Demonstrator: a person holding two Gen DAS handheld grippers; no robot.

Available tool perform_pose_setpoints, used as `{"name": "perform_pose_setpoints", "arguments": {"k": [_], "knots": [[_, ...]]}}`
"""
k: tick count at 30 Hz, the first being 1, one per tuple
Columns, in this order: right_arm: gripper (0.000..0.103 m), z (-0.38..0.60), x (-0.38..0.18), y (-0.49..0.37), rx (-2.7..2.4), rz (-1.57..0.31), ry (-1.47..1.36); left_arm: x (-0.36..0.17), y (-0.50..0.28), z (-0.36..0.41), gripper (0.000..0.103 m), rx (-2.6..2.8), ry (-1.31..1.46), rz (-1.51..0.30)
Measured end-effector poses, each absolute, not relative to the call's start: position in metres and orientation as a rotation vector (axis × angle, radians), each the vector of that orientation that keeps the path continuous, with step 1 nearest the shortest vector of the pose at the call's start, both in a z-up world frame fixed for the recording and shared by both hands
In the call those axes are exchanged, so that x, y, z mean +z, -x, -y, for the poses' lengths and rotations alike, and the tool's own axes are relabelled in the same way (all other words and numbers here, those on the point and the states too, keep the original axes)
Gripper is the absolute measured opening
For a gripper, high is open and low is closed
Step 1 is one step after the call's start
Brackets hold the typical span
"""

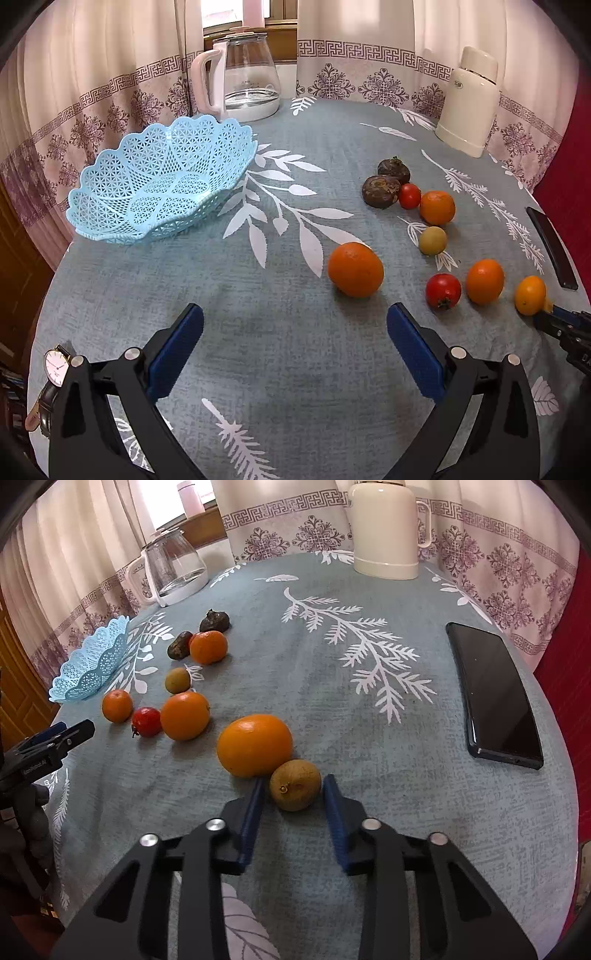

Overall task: Organize fruits
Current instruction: 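Lower the right tool onto the brown kiwi and close on it, then close the left tool on the large round orange while the right tool holds the kiwi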

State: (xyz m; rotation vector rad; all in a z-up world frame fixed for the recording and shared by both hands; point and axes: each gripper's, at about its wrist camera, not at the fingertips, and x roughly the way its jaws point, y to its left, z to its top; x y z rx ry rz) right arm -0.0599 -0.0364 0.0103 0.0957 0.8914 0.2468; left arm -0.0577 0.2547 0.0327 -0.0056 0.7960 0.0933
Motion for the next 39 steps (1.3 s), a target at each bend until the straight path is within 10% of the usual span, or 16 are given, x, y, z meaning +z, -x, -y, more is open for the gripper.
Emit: {"name": "perform_pose_setpoints", "arguments": {"k": [11, 27, 39], "knots": [[0.028, 0.042, 0.015, 0.065, 0.22, -0.863, -0.115, 0.038, 0.04, -0.237, 0.1, 0.063, -0.021, -0.775], [0.028, 0.043, 0.012, 0.064, 0.22, -0.865, -0.127, 0.018, 0.011, -0.231, 0.04, -0.015, 0.048, -0.86], [0.028, 0.048, 0.025, 0.068, 0.185, -0.83, -0.154, 0.04, 0.029, -0.235, 0.04, -0.034, 0.055, -0.796]]}}
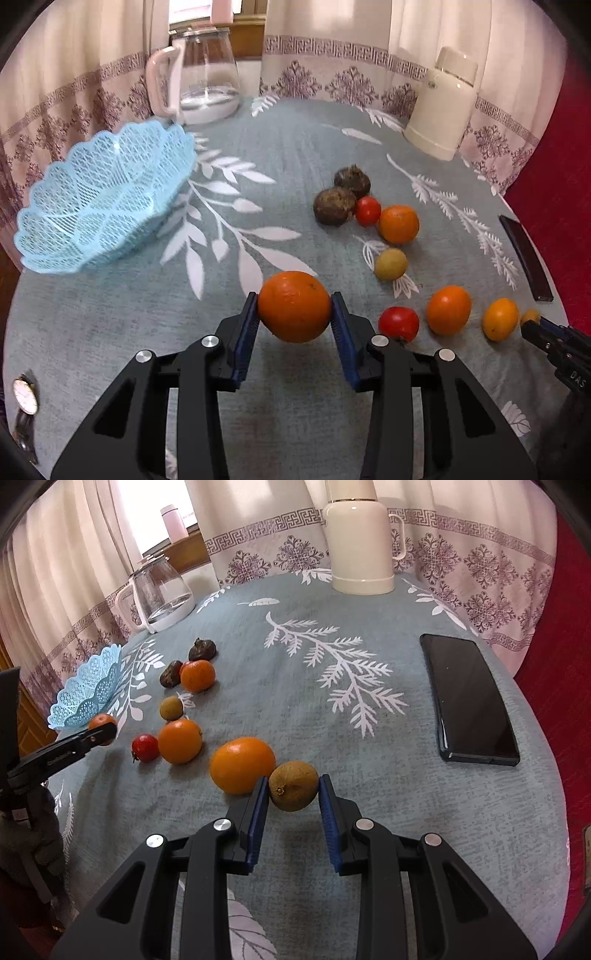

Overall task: Organize fruits
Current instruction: 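Close the left tool on the large round orange while the right tool holds the kiwi, then carry the orange into the blue basket with the left tool and open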

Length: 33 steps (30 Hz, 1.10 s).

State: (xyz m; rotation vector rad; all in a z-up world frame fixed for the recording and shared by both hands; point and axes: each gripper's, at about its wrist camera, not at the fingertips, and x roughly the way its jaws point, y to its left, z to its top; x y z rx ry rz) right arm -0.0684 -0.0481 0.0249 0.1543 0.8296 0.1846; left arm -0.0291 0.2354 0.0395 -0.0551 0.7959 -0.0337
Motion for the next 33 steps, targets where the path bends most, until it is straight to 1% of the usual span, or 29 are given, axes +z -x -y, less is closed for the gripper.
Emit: {"name": "perform_pose_setpoints", "arguments": {"k": [6, 13, 20, 27, 29, 30, 31, 33], "knots": [[0.028, 0.046, 0.03, 0.069, 0.177, -0.825, -0.15, 0.065, 0.036, -0.253, 0.04, 0.002, 0.071, -0.729], [0.028, 0.038, 0.033, 0.069, 0.181, -0.822, -0.146, 0.088, 0.035, -0.294, 0.04, 0.108, 0.1, -0.658], [0.028, 0.027, 0.037, 0.068, 0.193, -0.822, -0.131, 0.087, 0.027, -0.341, 0.04, 0.232, 0.142, -0.646], [0.028, 0.014, 0.042, 0.066, 0.205, -0.824, -0.117, 0.076, 0.023, -0.37, 0.04, 0.29, 0.175, -0.665], [0.028, 0.009, 0.043, 0.064, 0.212, -0.825, -0.113, 0.074, 0.022, -0.374, 0.052, 0.295, 0.191, -0.671], [0.028, 0.007, 0.044, 0.064, 0.216, -0.825, -0.111, 0.074, 0.023, -0.376, 0.067, 0.3, 0.196, -0.667], [0.028, 0.004, 0.045, 0.063, 0.22, -0.826, -0.109, 0.075, 0.026, -0.377, 0.076, 0.309, 0.195, -0.651], [0.028, -0.004, 0.046, 0.06, 0.234, -0.826, -0.104, 0.079, 0.03, -0.377, 0.078, 0.316, 0.182, -0.632]]}}
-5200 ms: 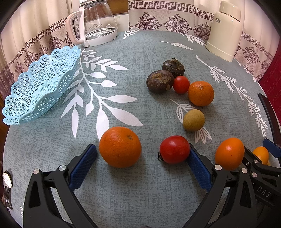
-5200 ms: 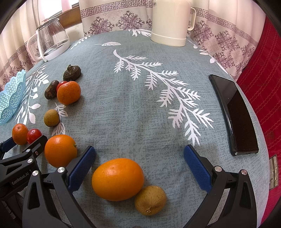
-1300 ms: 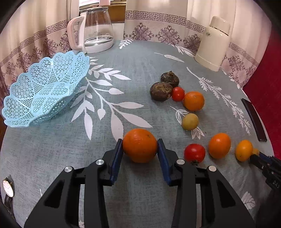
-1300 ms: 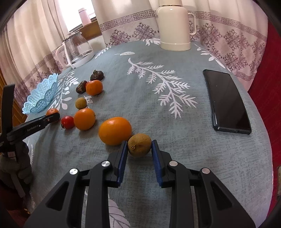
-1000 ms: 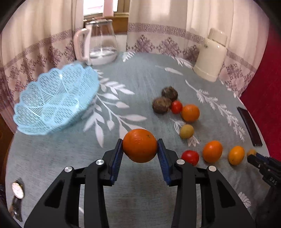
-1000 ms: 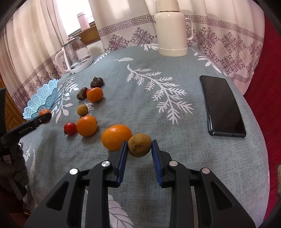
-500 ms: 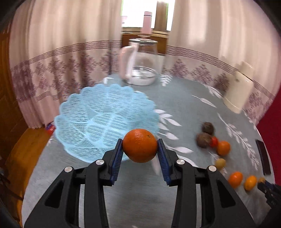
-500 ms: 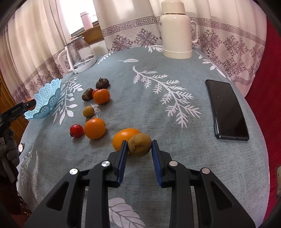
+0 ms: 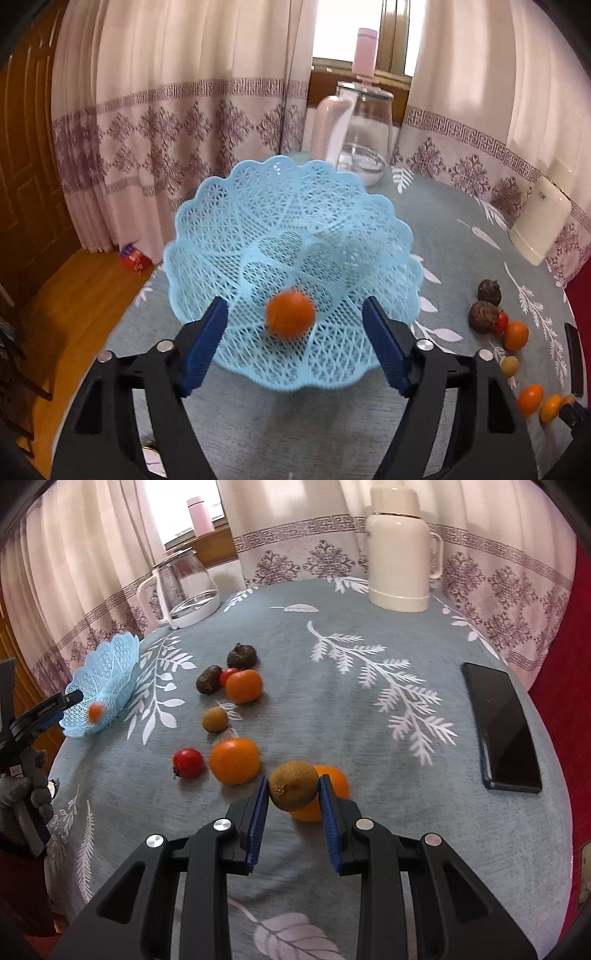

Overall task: Organize fruits
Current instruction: 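Carry the orange into the blue basket with the left tool and open, then carry the kiwi into the blue basket with the right tool and open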

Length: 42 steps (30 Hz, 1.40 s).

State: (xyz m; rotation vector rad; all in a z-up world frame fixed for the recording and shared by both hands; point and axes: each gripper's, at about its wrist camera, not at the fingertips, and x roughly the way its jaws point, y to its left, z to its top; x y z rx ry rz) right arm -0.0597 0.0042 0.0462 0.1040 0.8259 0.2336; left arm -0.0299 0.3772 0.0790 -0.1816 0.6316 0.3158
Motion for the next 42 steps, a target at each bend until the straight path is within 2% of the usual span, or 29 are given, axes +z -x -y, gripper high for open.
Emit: {"name": "perform_pose_setpoints", "arguments": {"k": [3, 10, 21, 36, 39, 41, 42], "knots": [[0.028, -0.018, 0.05, 0.053, 0.264, -0.824, -0.104, 0.086, 0.037, -0.379, 0.084, 0.328, 0.153, -0.597], [0.028, -0.069, 0.069, 0.036, 0.364, -0.786, -0.063, 0.095, 0.049, -0.389, 0.088, 0.352, 0.146, -0.567], [0.028, -0.179, 0.104, 0.001, 0.564, -0.724, -0.026, 0.109, 0.06, -0.409, 0.09, 0.387, 0.179, -0.548], [0.029, -0.278, 0.091, -0.034, 0.654, -0.798, 0.038, 0.118, 0.069, -0.428, 0.091, 0.4, 0.228, -0.533], [0.034, -0.287, 0.086, -0.036, 0.657, -0.816, 0.036, 0.119, 0.071, -0.431, 0.091, 0.399, 0.238, -0.531], [0.044, -0.288, 0.085, -0.035, 0.656, -0.817, 0.034, 0.12, 0.071, -0.431, 0.091, 0.4, 0.241, -0.529], [0.045, -0.288, 0.085, -0.033, 0.654, -0.814, 0.036, 0.12, 0.071, -0.431, 0.091, 0.401, 0.241, -0.527]]}}
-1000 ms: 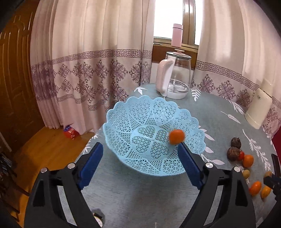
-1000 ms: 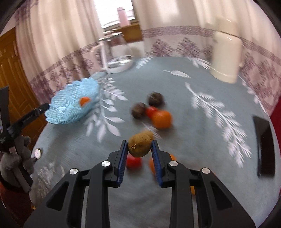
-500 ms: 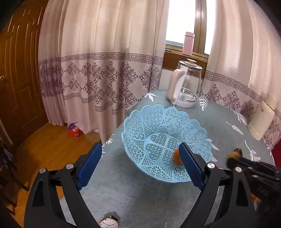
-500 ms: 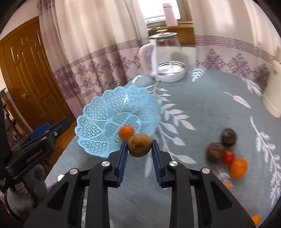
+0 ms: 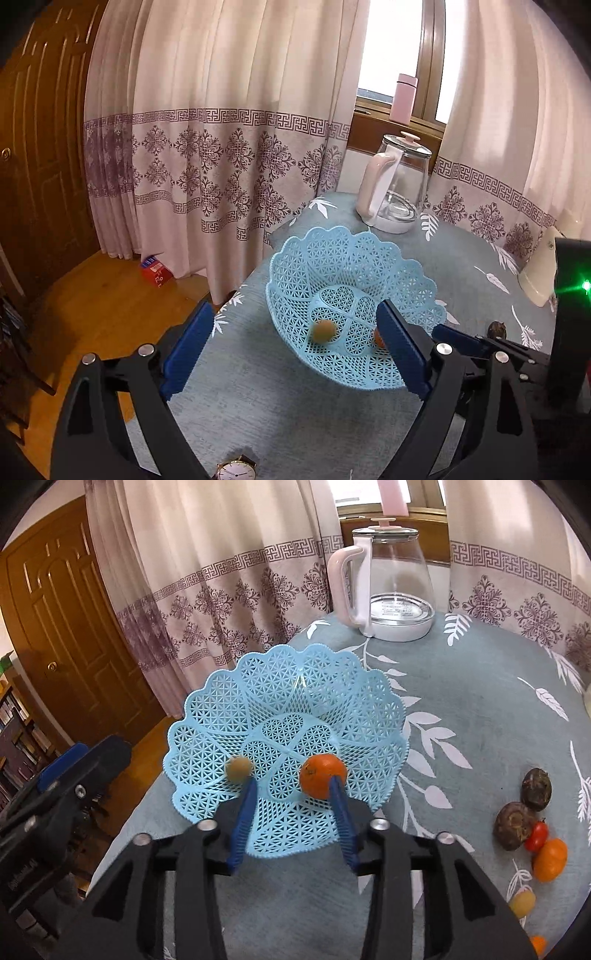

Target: Organize fruits

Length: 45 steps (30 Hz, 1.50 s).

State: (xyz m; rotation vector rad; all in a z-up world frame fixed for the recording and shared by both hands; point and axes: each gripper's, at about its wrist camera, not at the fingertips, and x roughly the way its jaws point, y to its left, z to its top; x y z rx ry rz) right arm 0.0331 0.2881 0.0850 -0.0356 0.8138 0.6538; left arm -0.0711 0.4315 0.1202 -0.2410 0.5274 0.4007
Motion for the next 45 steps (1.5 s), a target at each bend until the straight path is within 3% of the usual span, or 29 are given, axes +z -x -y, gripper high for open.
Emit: {"name": "perform_pose_setpoints", "arguments": {"k": [12, 15, 26, 45], "knots": [[0.052, -0.256, 0.093, -0.019, 0.604, -0.79, -0.046, 0.122, 0.072, -0.425, 0.091, 0.385, 0.229, -0.526], [0.058, -0.247, 0.093, -0.014, 0.587, -0.782, -0.064, 0.123, 0.072, -0.423, 0.099, 0.378, 0.224, -0.525], [0.074, -0.215, 0.098, -0.001, 0.502, -0.741, -0.104, 0.126, 0.073, -0.407, 0.1, 0.339, 0.202, -0.524], [0.075, -0.178, 0.089, 0.009, 0.418, -0.756, -0.149, 0.129, 0.074, -0.385, 0.1, 0.31, 0.145, -0.523]]}}
